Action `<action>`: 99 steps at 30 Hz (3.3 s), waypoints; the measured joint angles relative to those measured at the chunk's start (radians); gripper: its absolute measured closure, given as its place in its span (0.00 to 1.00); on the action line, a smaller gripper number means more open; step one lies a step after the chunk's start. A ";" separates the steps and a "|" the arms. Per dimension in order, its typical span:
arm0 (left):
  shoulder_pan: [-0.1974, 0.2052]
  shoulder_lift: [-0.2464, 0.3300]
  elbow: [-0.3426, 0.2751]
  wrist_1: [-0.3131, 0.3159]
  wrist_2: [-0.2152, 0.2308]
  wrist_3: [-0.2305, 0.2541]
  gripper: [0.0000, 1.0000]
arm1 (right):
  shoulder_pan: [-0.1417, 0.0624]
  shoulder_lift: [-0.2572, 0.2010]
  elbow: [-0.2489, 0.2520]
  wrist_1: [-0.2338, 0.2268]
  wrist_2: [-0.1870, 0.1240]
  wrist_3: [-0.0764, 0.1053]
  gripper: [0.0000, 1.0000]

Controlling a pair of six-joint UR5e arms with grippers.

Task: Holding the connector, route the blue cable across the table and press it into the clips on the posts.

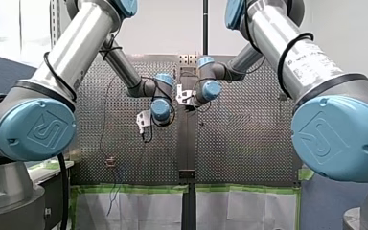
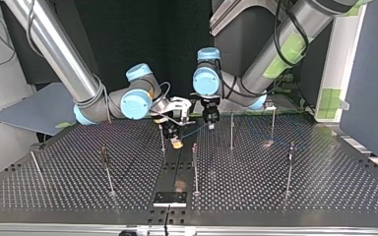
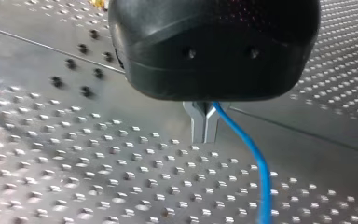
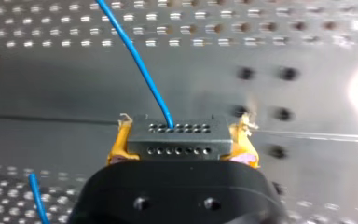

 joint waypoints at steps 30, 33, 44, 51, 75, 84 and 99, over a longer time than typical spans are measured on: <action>-0.020 0.258 0.000 -0.081 -0.059 0.028 1.00 | -0.024 -0.235 0.060 0.096 -0.004 0.076 1.00; -0.024 0.281 0.000 -0.086 -0.063 0.036 1.00 | -0.031 -0.256 0.066 0.099 -0.005 0.077 1.00; -0.033 0.372 0.000 -0.067 -0.019 0.065 1.00 | -0.030 -0.341 0.070 0.104 -0.026 0.079 1.00; -0.028 0.374 0.001 -0.040 0.016 0.075 1.00 | -0.028 -0.337 0.070 0.101 -0.061 0.079 1.00; 0.017 0.298 0.029 0.030 0.049 0.089 1.00 | -0.050 -0.278 0.055 0.076 -0.109 0.080 1.00; 0.036 0.225 0.105 0.026 0.063 0.106 1.00 | -0.075 -0.258 0.001 0.076 -0.129 0.093 1.00; 0.070 0.181 0.152 0.019 0.070 0.108 0.70 | -0.124 -0.234 -0.006 0.074 -0.147 0.097 1.00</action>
